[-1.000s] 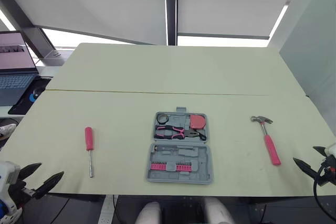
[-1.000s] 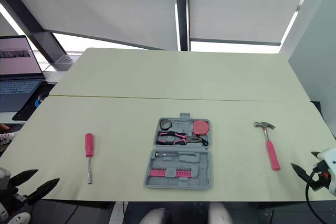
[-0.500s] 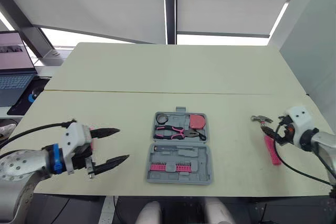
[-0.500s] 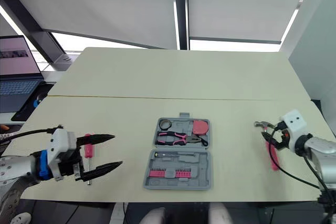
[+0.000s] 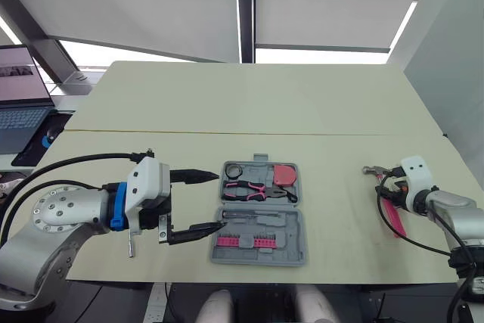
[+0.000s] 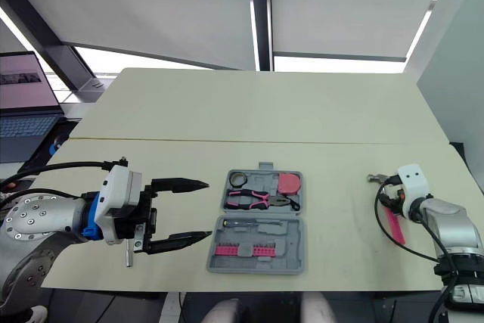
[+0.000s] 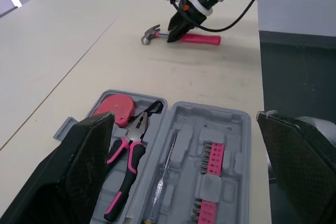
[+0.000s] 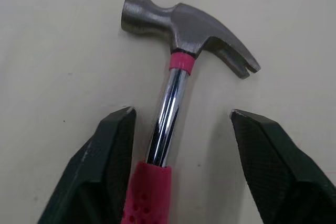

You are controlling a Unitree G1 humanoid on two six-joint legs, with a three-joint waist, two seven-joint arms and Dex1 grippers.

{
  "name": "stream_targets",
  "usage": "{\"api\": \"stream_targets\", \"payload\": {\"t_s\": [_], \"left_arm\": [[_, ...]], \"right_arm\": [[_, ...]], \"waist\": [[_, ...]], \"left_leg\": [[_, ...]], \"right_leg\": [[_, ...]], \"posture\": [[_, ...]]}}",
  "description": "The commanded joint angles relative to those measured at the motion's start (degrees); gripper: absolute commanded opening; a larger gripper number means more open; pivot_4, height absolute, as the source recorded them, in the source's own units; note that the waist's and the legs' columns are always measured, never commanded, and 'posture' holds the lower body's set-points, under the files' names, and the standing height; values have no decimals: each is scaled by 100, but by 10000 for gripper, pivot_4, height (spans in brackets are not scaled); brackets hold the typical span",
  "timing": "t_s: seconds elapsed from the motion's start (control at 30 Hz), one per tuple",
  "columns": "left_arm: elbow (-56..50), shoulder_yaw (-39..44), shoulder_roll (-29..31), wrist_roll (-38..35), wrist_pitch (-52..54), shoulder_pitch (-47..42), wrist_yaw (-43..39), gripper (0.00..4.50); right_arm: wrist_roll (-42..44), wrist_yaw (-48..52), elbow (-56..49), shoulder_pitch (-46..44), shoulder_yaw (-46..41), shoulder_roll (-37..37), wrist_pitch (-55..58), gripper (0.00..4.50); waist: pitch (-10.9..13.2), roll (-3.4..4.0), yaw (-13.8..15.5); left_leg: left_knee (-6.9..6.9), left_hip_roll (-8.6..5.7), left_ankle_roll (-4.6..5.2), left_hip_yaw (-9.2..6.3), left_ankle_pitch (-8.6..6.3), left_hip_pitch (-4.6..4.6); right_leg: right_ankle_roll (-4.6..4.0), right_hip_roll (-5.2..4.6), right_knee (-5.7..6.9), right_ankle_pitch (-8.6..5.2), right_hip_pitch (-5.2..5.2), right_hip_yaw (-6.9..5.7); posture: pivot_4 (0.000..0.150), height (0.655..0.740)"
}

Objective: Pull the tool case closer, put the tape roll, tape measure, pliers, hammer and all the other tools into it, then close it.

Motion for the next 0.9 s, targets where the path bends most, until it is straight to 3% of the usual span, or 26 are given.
{"api": "stream_targets", "payload": {"t_s": [0.03, 0.33, 0.53, 0.9], "left_arm": [[-47, -27, 29, -30, -20, -78, 9, 45000], [-80, -122, -70, -2, -29, -125, 187, 45000], [-14, -139, -84, 138, -137, -69, 200, 45000], [33, -196, -113, 356, -327, 106, 171, 45000]], "right_arm": [[22, -79, -54, -81, -56, 30, 57, 20808], [184, -441, 131, -152, -366, 383, -2, 2738], [383, -706, -493, 51, -690, 605, 287, 2048], [940, -1486, -3480, 1050, -735, 1664, 1757, 2048]], "waist": [[0, 0, 0], [0, -1, 3], [0, 0, 6], [4, 7, 11]], "left_leg": [[0, 0, 0, 2, 0, 0], [2, 0, 0, -1, 1, 1], [2, -1, 0, -1, 1, 0], [-3, -1, -1, -9, 1, -11]], "right_leg": [[1, 0, 0, 0, 0, 0], [2, 0, 1, 1, 2, 1], [2, 1, 1, 1, 2, 2], [2, 0, 6, 0, -16, 5]], "posture": [[1500, 7400], [1500, 7400], [1500, 7400], [1500, 7400]]}}
